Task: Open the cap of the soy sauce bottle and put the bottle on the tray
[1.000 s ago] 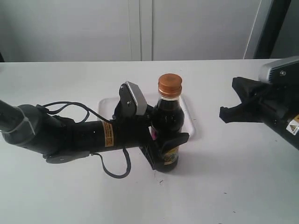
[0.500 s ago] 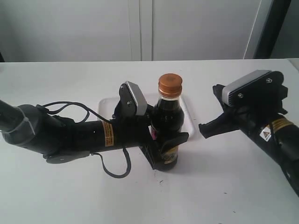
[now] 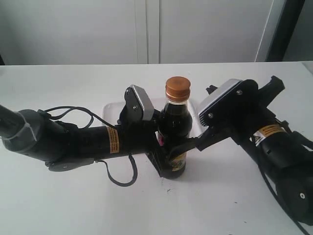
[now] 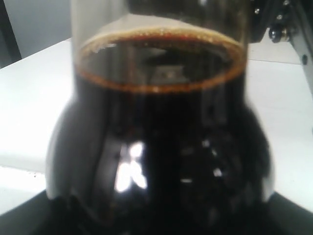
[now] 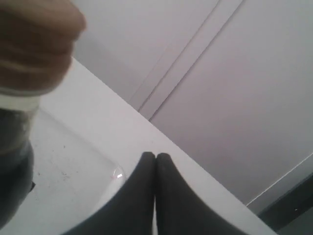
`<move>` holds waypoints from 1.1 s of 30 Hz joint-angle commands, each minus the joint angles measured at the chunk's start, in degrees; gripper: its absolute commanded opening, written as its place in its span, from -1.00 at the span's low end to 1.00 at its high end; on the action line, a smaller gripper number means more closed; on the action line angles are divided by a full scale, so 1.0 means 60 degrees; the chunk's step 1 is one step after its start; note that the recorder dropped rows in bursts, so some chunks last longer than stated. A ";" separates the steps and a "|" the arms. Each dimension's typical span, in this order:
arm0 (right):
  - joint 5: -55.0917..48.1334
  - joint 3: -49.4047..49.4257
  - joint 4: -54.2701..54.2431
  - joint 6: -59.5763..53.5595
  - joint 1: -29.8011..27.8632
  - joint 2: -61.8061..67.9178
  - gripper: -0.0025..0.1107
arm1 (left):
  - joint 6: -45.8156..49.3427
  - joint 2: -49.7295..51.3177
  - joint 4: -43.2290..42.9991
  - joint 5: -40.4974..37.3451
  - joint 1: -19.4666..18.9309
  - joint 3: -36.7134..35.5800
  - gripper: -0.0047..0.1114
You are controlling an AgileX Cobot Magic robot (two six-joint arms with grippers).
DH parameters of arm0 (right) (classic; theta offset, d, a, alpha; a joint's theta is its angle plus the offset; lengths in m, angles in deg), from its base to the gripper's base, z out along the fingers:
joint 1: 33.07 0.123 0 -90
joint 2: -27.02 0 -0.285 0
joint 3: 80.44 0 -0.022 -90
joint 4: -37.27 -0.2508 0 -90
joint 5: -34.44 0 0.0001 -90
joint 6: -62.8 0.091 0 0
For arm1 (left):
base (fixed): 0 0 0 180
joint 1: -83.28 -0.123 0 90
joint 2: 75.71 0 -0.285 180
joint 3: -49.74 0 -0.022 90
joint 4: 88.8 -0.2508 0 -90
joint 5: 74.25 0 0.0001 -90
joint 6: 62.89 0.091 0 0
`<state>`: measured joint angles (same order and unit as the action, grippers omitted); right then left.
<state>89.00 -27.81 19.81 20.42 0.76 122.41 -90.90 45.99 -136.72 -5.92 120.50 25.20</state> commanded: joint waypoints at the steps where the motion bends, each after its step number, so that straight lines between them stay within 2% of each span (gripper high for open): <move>1: 0.0094 -0.0060 -0.0161 -0.1751 0.0068 -0.0004 -0.96 | 0.0191 -0.0090 0.0143 -0.0364 0.0003 0.0010 -0.92; 11: -0.0183 -0.0060 0.0278 -0.2033 0.0068 -0.0418 -0.96 | 0.0173 -0.0090 0.0167 -0.0595 0.0003 0.0010 -0.92; 22: -0.2820 -0.0781 0.0260 -0.1784 0.0068 -0.1333 -0.96 | 0.0153 -0.0090 0.0189 -0.0584 0.0003 0.0010 -0.92; 33: -0.3463 -0.1460 -0.0617 -0.2544 0.0159 -0.1353 -0.96 | 0.0153 -0.0090 0.0207 -0.0621 0.0003 0.0010 -0.92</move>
<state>69.64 -35.75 17.12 6.30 1.13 114.86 -91.01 45.89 -136.16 -7.10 120.61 25.20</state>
